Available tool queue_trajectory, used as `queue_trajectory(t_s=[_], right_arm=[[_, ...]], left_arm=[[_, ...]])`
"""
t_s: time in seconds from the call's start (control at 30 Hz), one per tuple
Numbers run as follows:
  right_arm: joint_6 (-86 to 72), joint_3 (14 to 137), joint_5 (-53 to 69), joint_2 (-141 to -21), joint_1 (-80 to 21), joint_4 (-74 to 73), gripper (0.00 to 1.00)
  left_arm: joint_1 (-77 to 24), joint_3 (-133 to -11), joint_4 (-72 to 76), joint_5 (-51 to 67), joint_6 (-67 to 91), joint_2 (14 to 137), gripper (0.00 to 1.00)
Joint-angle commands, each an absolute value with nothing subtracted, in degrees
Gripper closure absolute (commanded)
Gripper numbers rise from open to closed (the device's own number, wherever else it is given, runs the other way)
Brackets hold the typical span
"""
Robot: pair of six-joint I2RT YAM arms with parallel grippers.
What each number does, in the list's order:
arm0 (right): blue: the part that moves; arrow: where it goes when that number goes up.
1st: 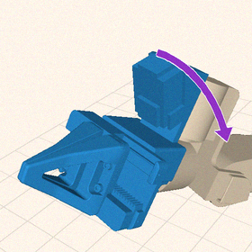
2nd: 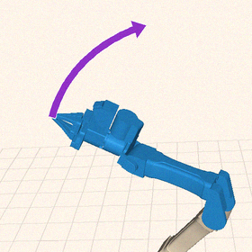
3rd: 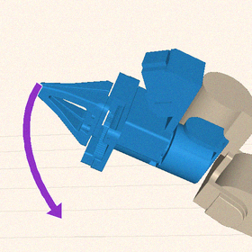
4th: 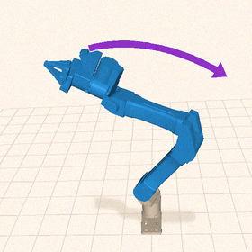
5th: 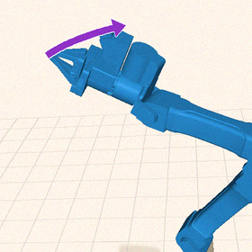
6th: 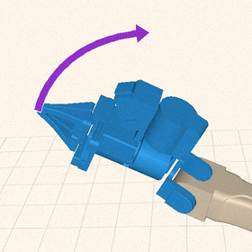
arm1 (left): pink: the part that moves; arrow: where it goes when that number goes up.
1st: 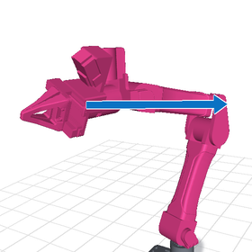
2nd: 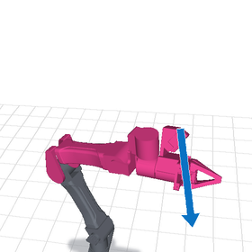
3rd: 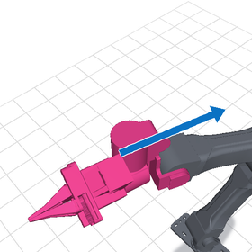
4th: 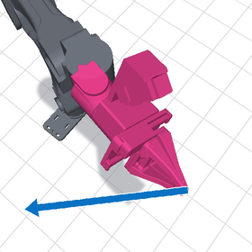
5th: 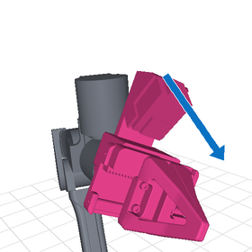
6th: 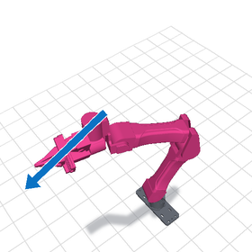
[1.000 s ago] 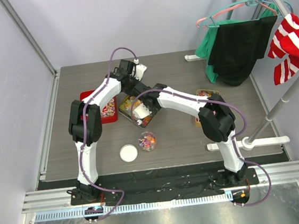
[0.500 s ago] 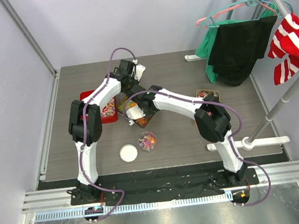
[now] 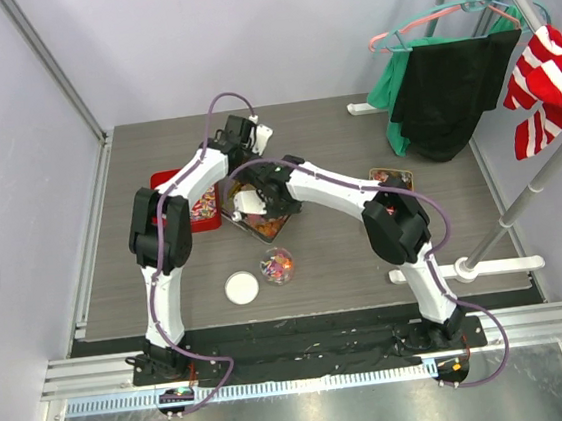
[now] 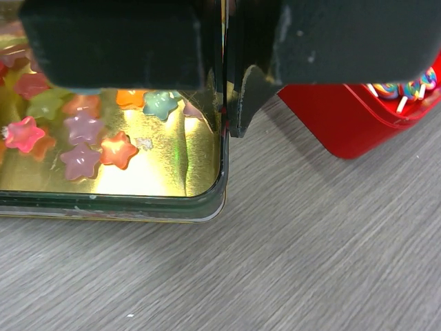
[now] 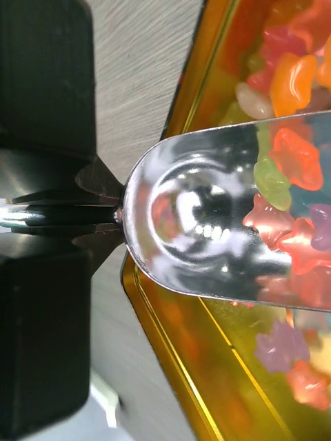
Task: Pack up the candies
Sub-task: Scoop the fake candies from the storage box.
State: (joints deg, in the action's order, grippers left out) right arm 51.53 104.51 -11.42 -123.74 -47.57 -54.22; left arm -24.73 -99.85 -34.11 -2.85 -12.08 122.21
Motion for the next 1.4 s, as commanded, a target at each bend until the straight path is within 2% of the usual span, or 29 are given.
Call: queue_trajectory(t_s=[0.0, 0.23, 0.57, 1.0, 1.37], right_arm=[[42.5, 103.9, -2.5, -121.6, -45.8, -51.1, 0.99], [39.2, 97.6, -0.7, -115.2, -43.5, -45.1, 0.99], [36.6, 92.5, 9.0, -109.3, -39.4, -42.5, 0.99], [36.9, 86.8, 12.0, -101.7, -37.3, -41.0, 0.99], [44.9, 88.8, 7.0, -93.2, -38.8, -56.7, 0.99]], left_arm=[[-25.2, -99.3, -31.0, -2.2, -8.6, 119.3, 1.00], [-25.2, -99.3, -31.4, -2.6, -8.1, 120.1, 1.00], [-23.5, -103.6, -34.3, -2.6, -6.2, 123.6, 1.00], [-21.4, -110.7, -37.4, -1.8, -3.9, 129.6, 1.00], [-17.7, -119.5, -41.5, -0.4, -0.3, 136.6, 0.98]])
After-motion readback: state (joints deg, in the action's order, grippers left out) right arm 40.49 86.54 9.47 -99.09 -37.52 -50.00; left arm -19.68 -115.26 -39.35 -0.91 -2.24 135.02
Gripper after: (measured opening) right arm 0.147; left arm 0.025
